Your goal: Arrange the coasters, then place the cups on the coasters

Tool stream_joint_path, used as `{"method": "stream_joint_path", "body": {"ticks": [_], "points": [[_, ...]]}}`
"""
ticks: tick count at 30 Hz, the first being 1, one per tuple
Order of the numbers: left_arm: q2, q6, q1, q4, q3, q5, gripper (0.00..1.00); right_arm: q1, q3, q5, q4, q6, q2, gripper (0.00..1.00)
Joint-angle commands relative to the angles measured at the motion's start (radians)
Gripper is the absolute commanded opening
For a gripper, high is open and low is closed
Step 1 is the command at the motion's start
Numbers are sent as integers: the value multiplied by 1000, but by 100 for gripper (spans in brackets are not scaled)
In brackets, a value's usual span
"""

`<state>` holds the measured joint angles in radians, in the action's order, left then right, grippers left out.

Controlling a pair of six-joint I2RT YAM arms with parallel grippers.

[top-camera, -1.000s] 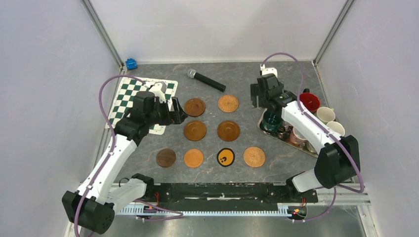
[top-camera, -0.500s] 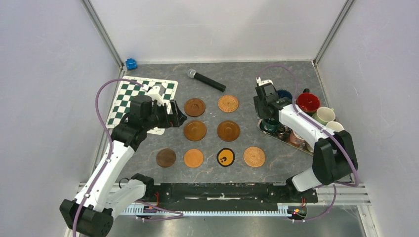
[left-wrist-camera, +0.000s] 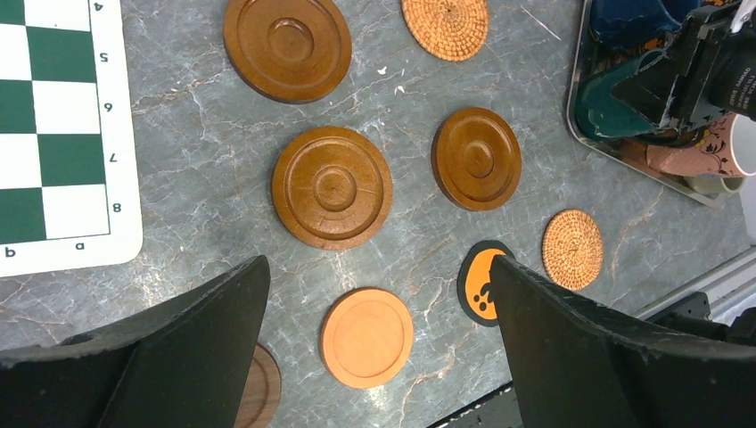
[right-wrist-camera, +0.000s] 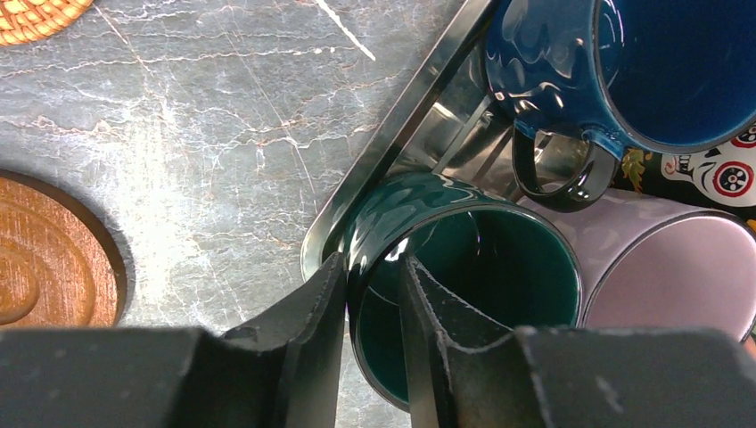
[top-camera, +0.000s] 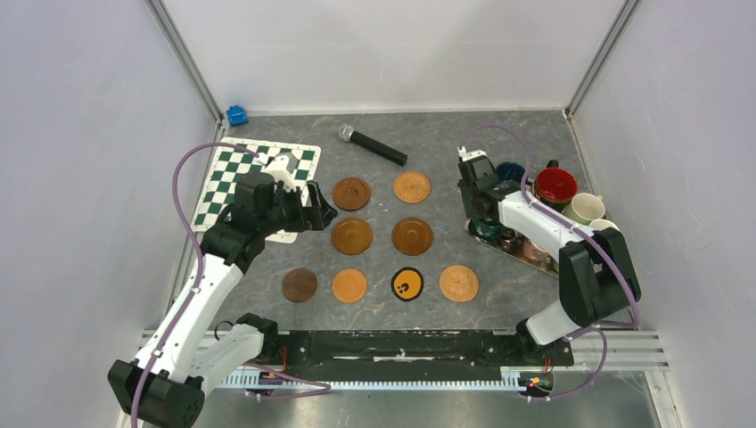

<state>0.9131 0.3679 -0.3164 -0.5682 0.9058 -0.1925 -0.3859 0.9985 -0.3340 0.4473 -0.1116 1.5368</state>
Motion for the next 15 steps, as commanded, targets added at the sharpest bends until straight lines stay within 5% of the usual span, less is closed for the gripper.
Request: {"method": "stream_joint_path", "body": {"ticks": [1,10,15], "points": [[0,-57,-3,33,-7,-10,99,4,-10,16,-50,22,-1,28],[1,-51,-2,36,-8,-12,100,2,52,37,-3,62,-53,1],[10,-50,-2,33,-3,-25,100,1,93,63,25,72,-76,0]]}}
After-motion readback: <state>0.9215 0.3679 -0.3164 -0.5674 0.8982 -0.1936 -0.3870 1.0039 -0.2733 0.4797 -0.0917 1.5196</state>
